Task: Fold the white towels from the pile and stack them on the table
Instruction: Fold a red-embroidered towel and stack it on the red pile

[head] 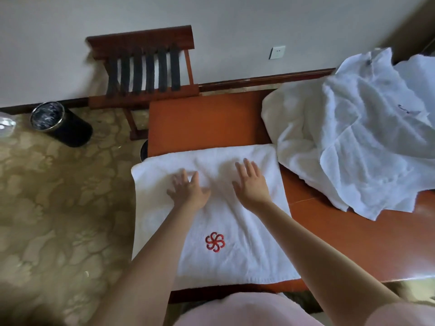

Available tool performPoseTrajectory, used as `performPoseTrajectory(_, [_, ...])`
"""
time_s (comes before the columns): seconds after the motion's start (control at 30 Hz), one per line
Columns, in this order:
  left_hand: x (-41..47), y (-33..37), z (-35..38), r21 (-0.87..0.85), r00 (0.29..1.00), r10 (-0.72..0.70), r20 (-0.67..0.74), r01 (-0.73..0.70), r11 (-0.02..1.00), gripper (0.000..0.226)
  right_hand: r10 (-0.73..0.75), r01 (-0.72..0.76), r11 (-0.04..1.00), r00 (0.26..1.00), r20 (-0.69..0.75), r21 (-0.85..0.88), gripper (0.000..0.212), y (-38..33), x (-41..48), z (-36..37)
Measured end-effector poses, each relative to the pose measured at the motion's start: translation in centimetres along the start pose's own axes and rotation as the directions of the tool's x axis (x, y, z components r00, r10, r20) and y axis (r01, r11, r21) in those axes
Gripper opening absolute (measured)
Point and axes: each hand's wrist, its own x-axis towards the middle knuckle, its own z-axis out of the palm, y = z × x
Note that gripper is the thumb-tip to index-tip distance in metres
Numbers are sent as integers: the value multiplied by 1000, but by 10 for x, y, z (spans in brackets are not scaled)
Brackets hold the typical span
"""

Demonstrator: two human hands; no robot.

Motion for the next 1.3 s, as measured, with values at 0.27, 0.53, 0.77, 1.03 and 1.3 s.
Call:
performPoseTrajectory(0.27, [7, -12, -1, 147, 999, -20, 44, 13, 989, 106, 95, -91, 978, 995, 15, -185, 74, 59, 34, -5])
performPoseTrajectory(0.53, [4, 8, -10, 149, 951, 240, -195, -213, 966, 74, -15, 9, 998, 996, -88, -63, 54, 14, 33, -6])
performPoseTrajectory(0.77, [10, 1, 7, -18, 909, 271, -317, -291, 957, 52, -154, 152, 987, 988, -27, -56, 49, -25, 34, 14])
performPoseTrajectory(1.03, [41, -72, -5, -20, 912, 183, -367, -205, 979, 64, -115, 105, 976, 993, -41, -190, 47, -60, 49, 24])
performPoseTrajectory(1.3, [67, -122, -48, -637, 816, -509, -273, 243, 731, 59, -250, 195, 950, 944, -217, -245, 38, -111, 66, 30])
